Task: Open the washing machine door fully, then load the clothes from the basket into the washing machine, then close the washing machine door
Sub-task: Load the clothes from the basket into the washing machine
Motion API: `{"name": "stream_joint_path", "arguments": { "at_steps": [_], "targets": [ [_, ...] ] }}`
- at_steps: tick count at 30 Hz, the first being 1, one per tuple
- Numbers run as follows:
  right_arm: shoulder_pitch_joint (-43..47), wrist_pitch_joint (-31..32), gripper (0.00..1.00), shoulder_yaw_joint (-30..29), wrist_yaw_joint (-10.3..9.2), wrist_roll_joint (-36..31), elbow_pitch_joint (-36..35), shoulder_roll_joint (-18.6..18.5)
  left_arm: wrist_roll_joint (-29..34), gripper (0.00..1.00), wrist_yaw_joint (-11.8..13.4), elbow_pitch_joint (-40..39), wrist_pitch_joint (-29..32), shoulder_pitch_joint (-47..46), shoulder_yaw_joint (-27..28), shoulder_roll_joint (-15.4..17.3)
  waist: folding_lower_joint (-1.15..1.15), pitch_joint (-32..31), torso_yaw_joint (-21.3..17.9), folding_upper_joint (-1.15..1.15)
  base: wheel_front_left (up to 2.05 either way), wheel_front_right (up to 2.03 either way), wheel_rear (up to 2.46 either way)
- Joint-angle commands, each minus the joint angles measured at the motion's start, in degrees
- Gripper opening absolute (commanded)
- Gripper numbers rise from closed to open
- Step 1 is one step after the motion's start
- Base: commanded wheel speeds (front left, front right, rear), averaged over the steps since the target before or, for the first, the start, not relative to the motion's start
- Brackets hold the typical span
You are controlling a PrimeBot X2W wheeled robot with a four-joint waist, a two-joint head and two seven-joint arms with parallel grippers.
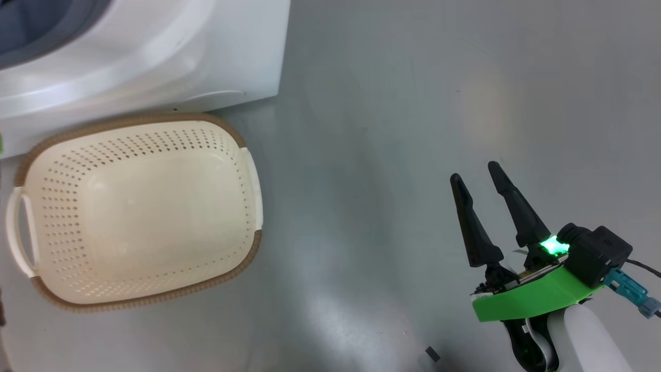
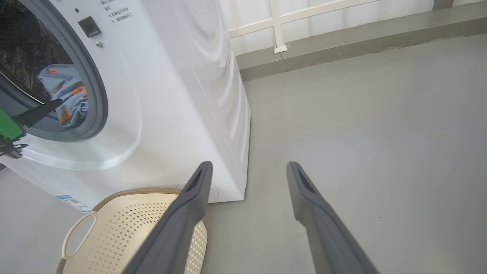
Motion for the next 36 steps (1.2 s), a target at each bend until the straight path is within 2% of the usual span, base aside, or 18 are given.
{"name": "stream_joint_path", "arguments": {
  "at_steps": [1,11,12,13,16,17,26,34,35,36],
  "targets": [
    [0.3,-0.3,1.00,1.3,0.17,-0.5,-1.5,0.1,0.7,1.00,0.5,-0.4,-0.3,-1.1,1.2,3.5,0.00,0.7,-0.6,0.00,0.00,0.00,0.00],
    [-0.5,-0.3,1.00,2.6,0.17,-0.3,-1.6,0.7,2.4,1.00,2.1,7.4,-0.3,-8.6,0.9,7.2,0.00,1.9,-2.3,0.00,0.00,0.00,0.00],
    [-0.6,-0.3,1.00,2.8,0.17,-0.3,-1.5,0.8,2.6,0.87,2.2,8.1,-0.3,-9.2,0.8,7.5,0.00,2.0,-2.5,0.00,0.00,0.00,0.00],
    [-0.6,-0.3,1.00,3.0,0.17,-0.3,-1.5,0.9,2.7,0.50,2.3,8.9,-0.3,-9.8,0.7,7.9,0.00,2.1,-2.7,0.00,0.00,0.00,0.00],
    [-0.9,-0.3,1.00,3.6,0.17,-0.1,-1.5,1.1,3.4,0.17,2.6,11.1,-0.3,-11.5,0.2,9.2,0.00,2.3,-3.5,0.00,0.00,0.00,0.00],
    [-0.9,-0.3,1.00,3.7,0.17,-0.1,-1.4,1.2,3.8,0.00,2.6,11.8,-0.3,-12.0,-0.3,9.6,0.00,2.3,-3.7,0.00,0.00,0.00,0.00],
    [-1.0,-0.3,1.00,4.9,0.17,0.3,-1.3,1.8,4.9,0.00,1.7,14.0,-0.3,-17.4,-3.0,11.7,0.00,3.2,-5.9,0.00,0.00,0.00,0.00],
    [-1.6,-0.3,1.00,6.1,0.17,0.6,-1.4,2.1,3.6,0.00,0.9,6.7,-0.3,-19.5,-2.9,12.8,0.00,4.2,-7.8,0.00,0.00,0.00,0.00],
    [-1.6,-0.3,1.00,6.2,0.17,0.6,-1.4,2.2,3.3,0.11,0.8,6.6,-0.3,-19.3,-2.7,12.9,0.00,4.2,-7.9,0.00,0.00,0.00,0.00],
    [-1.6,-0.3,1.00,6.2,0.17,0.6,-1.4,2.2,3.5,0.41,0.7,6.4,-0.3,-19.3,-2.9,13.1,0.00,4.3,-8.0,0.00,0.00,0.00,0.00]
  ]
}}
